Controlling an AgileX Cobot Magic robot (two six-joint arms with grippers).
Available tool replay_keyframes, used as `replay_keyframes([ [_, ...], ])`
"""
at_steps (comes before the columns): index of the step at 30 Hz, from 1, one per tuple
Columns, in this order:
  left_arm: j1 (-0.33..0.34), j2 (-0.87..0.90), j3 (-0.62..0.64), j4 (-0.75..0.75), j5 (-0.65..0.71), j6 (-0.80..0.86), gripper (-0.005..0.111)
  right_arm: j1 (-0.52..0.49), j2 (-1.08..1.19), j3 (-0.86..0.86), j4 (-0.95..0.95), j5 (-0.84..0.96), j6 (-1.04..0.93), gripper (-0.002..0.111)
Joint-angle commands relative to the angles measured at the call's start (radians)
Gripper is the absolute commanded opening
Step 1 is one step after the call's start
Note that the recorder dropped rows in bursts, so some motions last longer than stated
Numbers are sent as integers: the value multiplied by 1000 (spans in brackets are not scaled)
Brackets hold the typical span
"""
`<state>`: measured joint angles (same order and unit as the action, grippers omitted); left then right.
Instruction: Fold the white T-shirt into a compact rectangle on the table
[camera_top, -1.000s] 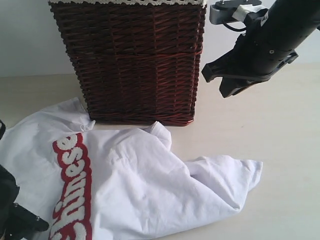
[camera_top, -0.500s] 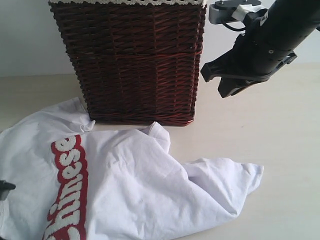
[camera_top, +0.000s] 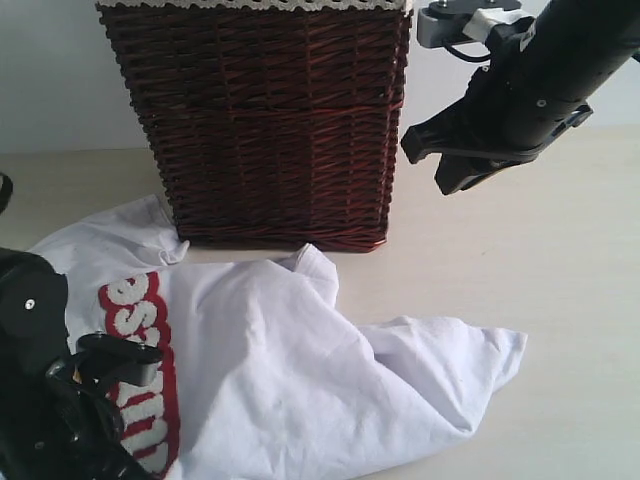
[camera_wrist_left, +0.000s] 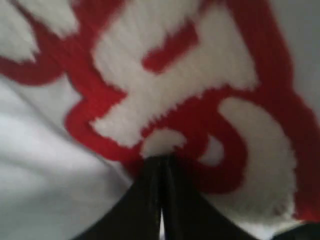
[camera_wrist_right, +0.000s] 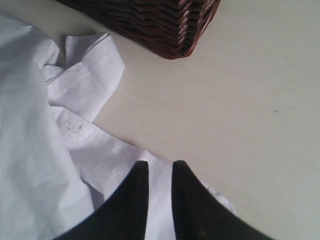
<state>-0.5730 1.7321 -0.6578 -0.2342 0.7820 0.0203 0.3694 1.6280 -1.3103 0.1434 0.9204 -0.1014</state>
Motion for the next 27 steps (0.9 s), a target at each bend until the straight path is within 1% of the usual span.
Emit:
replay_keyframes([
  [1,53,150,-29,247,48,-159,0,-4,-11,-4,5,-4,-9,18],
  [4,116,193,-37,352,170,-172,0,-4,-11,-4,3,-4,-12,18],
  [5,141,208,-33,409,213,-206,0,-4,-11,-4,1,-4,-12,18],
  [8,220,224,-34,529,273,-309,0,-4,-11,-4,4,-4,-28,18],
  [11,307,193,-94,586,277,-348,0,-4,-11,-4,5,2,-32,18],
  [13,349,152,-136,601,279,-350,0,-4,-11,-4,17,12,-55,17],
  [15,379,100,-166,578,272,-332,0,-4,-9,-4,80,24,-125,12],
  [16,381,65,-180,543,266,-303,0,-4,-5,-4,159,40,-211,7],
  [17,381,25,-193,493,248,-263,0,-4,1,-4,254,66,-310,2],
  [18,381,-19,-203,437,222,-218,0,-4,15,-4,351,101,-414,0],
  [20,381,-117,-219,366,172,-161,0,-4,38,-4,471,162,-565,0],
  [21,381,-167,-226,360,151,-158,0,-4,57,-4,525,190,-623,0],
  [22,381,-207,-231,360,128,-162,0,-4,71,-4,554,192,-662,0],
  [24,381,-307,-234,358,26,-212,0,-4,110,-4,591,183,-720,0],
  [27,381,-405,-229,273,-121,-226,0,15,177,-4,599,117,-755,0],
])
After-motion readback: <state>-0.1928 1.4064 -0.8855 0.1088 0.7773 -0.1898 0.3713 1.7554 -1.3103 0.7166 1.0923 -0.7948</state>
